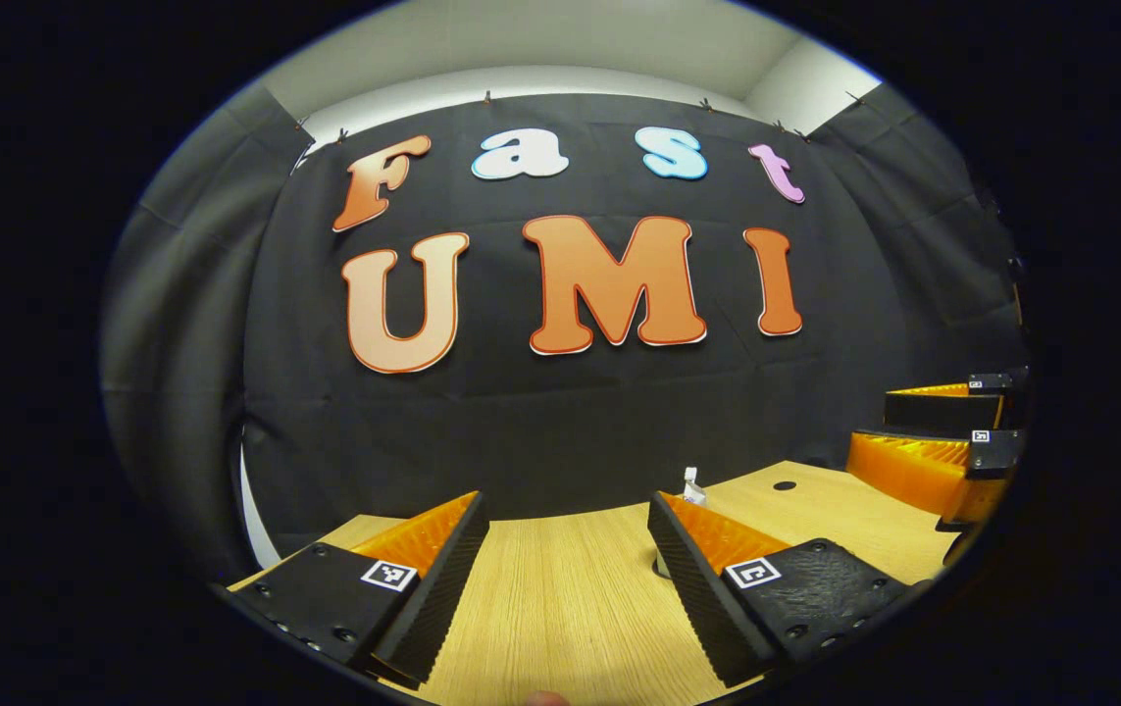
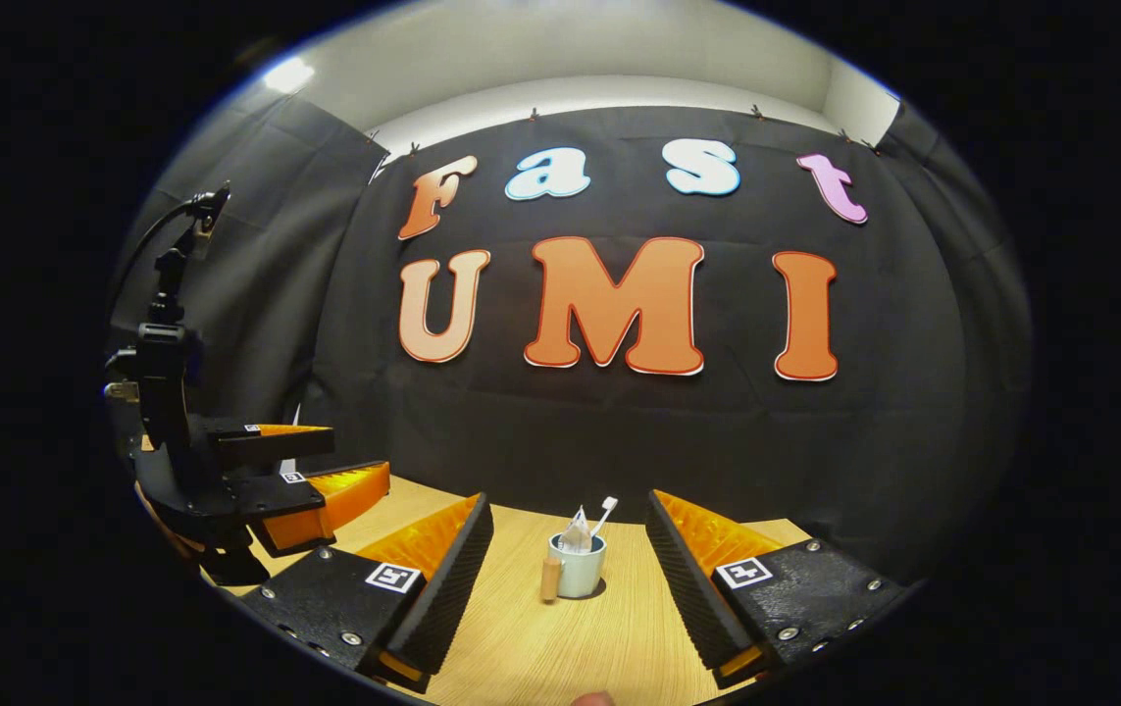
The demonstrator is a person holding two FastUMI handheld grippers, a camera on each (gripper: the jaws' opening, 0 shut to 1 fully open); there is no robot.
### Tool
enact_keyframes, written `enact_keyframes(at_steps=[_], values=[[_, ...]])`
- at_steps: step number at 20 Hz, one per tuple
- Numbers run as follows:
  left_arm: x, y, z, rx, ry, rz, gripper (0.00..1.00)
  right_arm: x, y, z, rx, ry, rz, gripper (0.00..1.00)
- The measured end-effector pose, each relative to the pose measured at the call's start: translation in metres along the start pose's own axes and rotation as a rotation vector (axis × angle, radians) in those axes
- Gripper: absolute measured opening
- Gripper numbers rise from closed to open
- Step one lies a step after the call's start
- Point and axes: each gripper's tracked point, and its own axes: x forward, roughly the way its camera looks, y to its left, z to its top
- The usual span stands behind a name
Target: Put the toothbrush and toothpaste on the desktop into the cup, then pick up the cup and place it on the coaster on the desktop.
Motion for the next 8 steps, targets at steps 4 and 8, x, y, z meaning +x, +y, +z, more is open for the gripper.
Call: enact_keyframes(at_steps=[4,8], values=[[-0.004,0.006,0.003,-0.008,-0.018,0.016,0.98,0.002,0.007,0.011,-0.012,-0.021,0.011,0.95],[-0.002,0.015,0.005,0.009,-0.019,0.054,0.98,0.006,0.004,0.017,0.0,-0.042,0.009,0.96]])
